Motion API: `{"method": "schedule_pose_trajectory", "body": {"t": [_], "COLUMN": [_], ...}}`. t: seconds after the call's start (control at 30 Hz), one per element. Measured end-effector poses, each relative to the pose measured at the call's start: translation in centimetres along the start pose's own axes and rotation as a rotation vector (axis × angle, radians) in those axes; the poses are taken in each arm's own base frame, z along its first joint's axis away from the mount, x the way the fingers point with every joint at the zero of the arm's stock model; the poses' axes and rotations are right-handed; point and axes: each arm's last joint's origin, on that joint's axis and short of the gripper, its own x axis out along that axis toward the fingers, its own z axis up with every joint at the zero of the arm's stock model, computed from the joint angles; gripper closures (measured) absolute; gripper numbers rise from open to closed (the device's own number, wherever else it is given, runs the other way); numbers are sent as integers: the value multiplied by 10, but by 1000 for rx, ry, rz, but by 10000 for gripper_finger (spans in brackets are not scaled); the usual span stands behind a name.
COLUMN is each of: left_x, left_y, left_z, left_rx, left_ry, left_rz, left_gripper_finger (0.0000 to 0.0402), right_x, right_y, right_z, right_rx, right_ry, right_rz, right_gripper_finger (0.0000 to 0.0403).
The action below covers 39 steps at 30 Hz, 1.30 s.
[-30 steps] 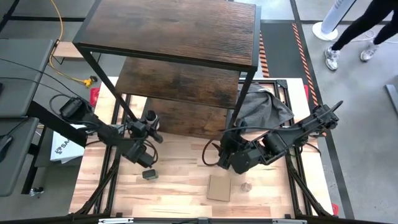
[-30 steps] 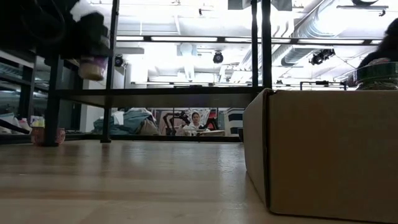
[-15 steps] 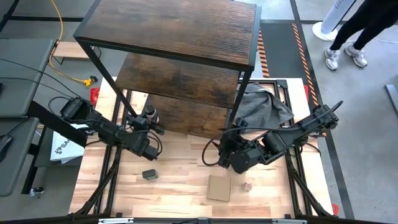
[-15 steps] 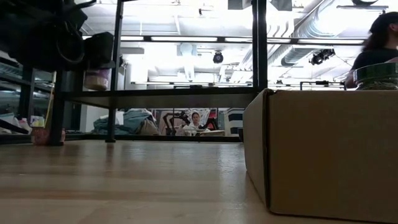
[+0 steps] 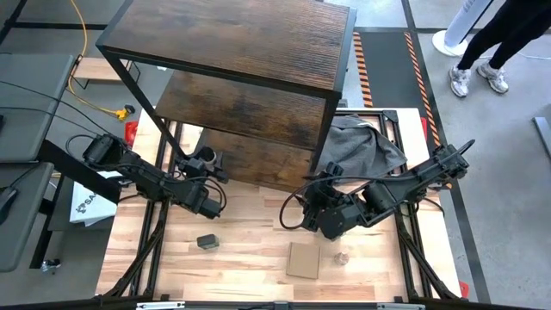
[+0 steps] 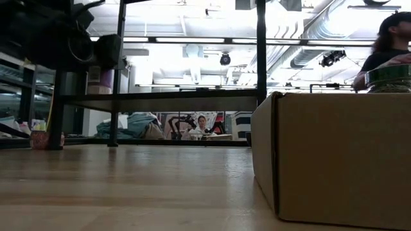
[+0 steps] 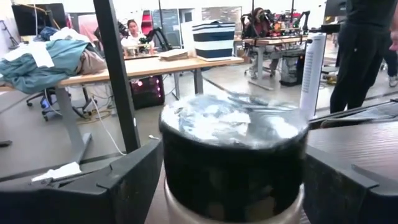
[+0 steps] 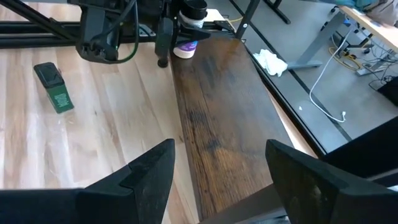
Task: Shelf spices
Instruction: Put the black seasoning bottle on the shelf, then adjust the shelf
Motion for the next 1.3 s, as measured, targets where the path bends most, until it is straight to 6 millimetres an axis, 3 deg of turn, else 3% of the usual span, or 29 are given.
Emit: {"method": "schedule_pose_trajectory", "body": {"t": [0.57,1.0,1.3], "left_x": [-18,-21,-25], "left_y": [-15,2,3], "left_z": [25,27,28], "left_rx": [193,171,110], "left_ry": [277,468,430], "left_rz": [-9,155,147], "left_gripper_finger": [80,80,80], "right_x": [2,3,3], "right_y": [-2,-2,-3], "right_z": [0,0,1], "right_rx": [-25,-21,-24], "right_ry": [8,9,1], "right_rz": [-4,-3,-21], "right_gripper_finger": [155,155,155]}}
